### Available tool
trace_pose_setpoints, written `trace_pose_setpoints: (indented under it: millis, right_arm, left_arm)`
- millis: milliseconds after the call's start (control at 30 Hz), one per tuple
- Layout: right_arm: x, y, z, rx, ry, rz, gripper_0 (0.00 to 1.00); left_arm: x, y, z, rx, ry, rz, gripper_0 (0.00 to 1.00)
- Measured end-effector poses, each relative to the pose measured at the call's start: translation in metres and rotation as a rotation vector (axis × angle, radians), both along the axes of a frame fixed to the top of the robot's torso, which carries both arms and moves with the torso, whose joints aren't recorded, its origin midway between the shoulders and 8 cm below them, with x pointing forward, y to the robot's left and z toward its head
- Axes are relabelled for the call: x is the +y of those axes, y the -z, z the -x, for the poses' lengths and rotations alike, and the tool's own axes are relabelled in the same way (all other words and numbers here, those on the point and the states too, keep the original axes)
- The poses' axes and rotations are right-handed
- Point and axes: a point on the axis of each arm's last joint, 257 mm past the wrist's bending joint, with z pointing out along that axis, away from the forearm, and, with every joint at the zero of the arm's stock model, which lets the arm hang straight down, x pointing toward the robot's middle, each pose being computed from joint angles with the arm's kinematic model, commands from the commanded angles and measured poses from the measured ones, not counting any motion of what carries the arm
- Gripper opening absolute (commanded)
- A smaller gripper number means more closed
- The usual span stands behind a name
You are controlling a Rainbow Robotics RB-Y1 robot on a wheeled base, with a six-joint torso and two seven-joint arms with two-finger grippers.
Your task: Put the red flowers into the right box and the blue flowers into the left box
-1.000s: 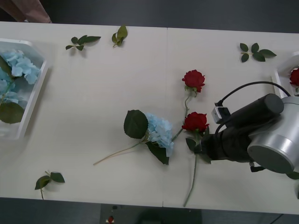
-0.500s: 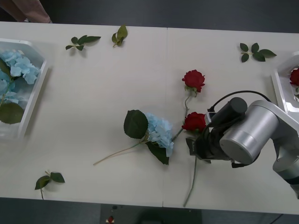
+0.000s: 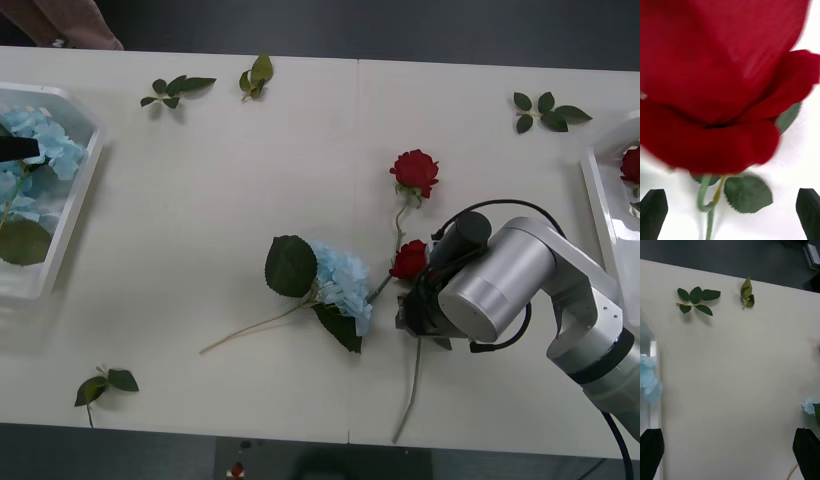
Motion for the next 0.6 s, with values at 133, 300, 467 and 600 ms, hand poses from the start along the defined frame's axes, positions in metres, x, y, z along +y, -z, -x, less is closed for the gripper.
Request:
trace_pose_setpoints:
  millis: [133,300,467,600]
  right_arm:
    - [-0.002,0.007,-0.003,-0.006,0.003,0.002,1.0]
    - [-0.004,0.015,0.0,0.0,-0.006,0.023,0.24]
    - [-0.004,0.016,0.0,-0.001,-0.006,0.026,0.0]
    - [-0.004,0.016,0.0,-0.001,-0.006,0.026,0.0]
  left_arm:
    - [-0.033,0.002,0.002,-0.023,0.057,0.02,1.0]
    - [-0.07,0.01,0.002,-0.075,0.122,-0.05,1.0]
    - [-0.104,0.015,0.004,-0.124,0.172,-0.092,1.0]
    - [-0.132,0.036,0.007,-0.119,0.223,-0.134,1.0]
